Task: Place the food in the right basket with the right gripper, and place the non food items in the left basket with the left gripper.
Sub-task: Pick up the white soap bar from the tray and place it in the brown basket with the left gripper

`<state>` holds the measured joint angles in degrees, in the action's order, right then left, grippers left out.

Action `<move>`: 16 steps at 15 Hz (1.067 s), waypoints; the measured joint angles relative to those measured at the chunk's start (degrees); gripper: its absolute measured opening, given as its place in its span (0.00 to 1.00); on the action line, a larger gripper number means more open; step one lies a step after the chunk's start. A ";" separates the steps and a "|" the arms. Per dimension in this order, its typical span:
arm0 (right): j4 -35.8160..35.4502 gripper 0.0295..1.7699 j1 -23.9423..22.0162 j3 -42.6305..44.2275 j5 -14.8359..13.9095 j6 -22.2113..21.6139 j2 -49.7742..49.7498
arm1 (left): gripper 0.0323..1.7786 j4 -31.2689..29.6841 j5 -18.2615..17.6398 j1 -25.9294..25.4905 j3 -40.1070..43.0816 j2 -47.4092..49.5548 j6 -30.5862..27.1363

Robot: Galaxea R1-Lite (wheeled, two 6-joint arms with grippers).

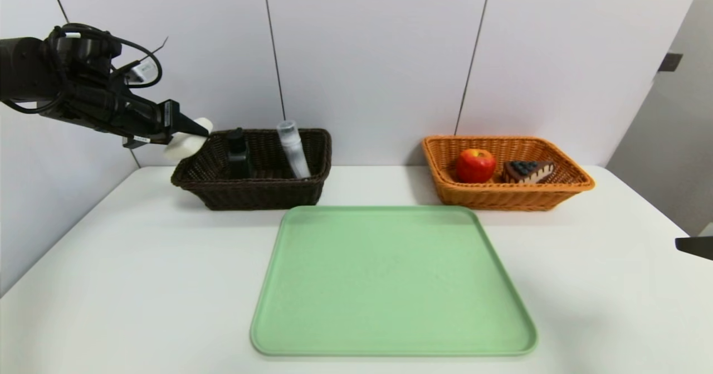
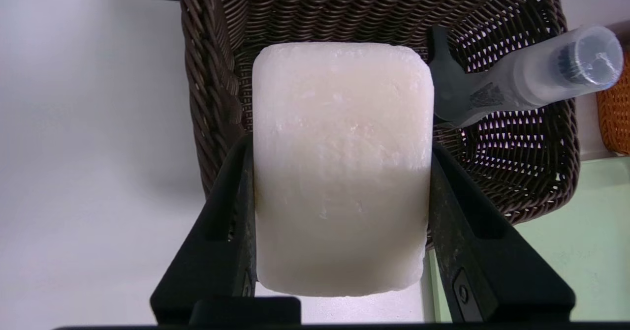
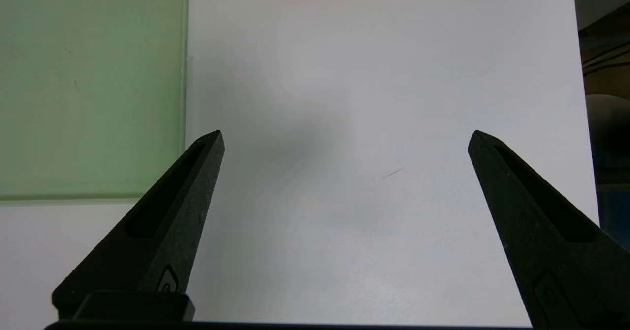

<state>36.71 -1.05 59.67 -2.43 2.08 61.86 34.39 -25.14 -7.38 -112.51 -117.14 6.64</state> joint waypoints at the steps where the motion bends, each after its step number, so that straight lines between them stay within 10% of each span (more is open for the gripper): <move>1: 0.00 0.97 0.00 0.00 0.00 0.00 -0.04 | 0.54 -0.18 -0.05 0.16 0.00 -0.44 -0.01; 16: 0.20 0.97 0.00 -0.04 0.00 0.11 -1.16 | 0.65 -3.41 0.09 2.89 -0.17 -4.25 0.96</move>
<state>36.90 -1.05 59.64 -2.43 2.19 60.70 30.98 -25.05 -4.49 -112.68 -121.39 7.61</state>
